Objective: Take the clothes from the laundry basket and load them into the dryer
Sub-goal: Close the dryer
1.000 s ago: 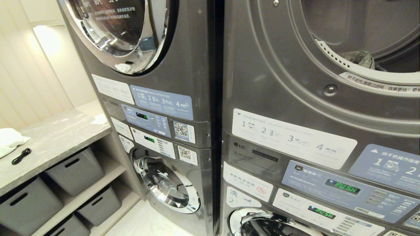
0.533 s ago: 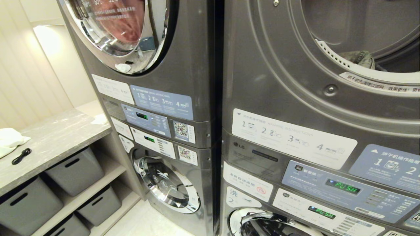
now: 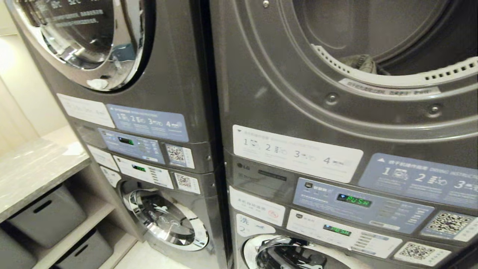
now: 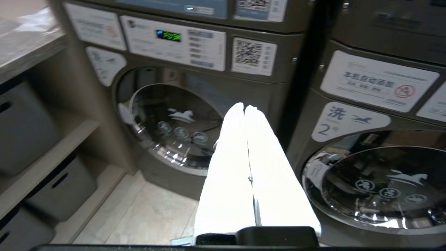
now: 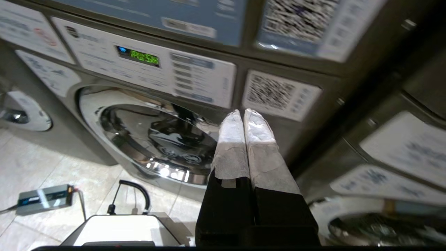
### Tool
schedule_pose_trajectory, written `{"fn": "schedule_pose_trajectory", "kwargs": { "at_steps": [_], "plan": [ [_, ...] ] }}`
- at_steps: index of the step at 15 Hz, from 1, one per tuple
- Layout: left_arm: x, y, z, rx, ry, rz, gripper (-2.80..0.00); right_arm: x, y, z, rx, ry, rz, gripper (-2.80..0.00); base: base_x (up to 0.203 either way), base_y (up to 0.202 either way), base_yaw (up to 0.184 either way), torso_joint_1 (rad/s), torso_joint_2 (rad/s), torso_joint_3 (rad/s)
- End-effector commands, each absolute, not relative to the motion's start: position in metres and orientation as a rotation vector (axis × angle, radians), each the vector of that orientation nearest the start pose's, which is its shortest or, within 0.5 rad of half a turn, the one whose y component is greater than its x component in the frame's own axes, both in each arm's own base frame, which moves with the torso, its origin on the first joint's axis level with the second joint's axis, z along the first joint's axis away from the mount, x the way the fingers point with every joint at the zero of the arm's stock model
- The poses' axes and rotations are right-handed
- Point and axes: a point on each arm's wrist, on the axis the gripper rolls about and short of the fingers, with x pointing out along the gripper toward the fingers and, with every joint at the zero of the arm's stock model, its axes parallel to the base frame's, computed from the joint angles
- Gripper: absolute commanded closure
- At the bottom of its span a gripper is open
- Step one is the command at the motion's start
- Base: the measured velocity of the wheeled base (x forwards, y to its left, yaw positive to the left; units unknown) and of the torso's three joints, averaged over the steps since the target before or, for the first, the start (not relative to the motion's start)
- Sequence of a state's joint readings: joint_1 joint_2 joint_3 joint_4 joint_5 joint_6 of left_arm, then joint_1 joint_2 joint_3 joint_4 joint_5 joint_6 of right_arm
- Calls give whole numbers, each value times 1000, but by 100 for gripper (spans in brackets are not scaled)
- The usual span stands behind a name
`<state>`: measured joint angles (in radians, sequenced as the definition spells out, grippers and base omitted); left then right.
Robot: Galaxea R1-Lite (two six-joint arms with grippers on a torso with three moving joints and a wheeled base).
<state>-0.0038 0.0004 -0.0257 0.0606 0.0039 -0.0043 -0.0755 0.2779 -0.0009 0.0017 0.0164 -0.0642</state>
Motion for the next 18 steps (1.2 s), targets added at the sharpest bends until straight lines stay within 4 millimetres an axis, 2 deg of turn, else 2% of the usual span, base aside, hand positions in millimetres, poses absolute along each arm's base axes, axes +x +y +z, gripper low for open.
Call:
{"fn": "schedule_pose_trajectory", "kwargs": {
  "at_steps": [1, 10, 16, 18],
  "plan": [
    [-25, 0, 76, -4, 34, 2, 0, -1, 0, 79, -51, 281, -49, 0, -2, 9, -177, -4, 4, 1],
    [-25, 0, 76, -4, 34, 2, 0, -2, 0, 79, -52, 270, 3, 0, 0, 8, -158, 3, 4, 4],
    [-25, 0, 76, -4, 32, 2, 0, -4, 0, 79, -38, 248, 2, 0, 0, 0, 0, 0, 0, 0],
    [-25, 0, 76, -4, 33, 2, 0, -11, 0, 79, -43, 159, 6, 0, 0, 0, 0, 0, 0, 0]
  ]
}}
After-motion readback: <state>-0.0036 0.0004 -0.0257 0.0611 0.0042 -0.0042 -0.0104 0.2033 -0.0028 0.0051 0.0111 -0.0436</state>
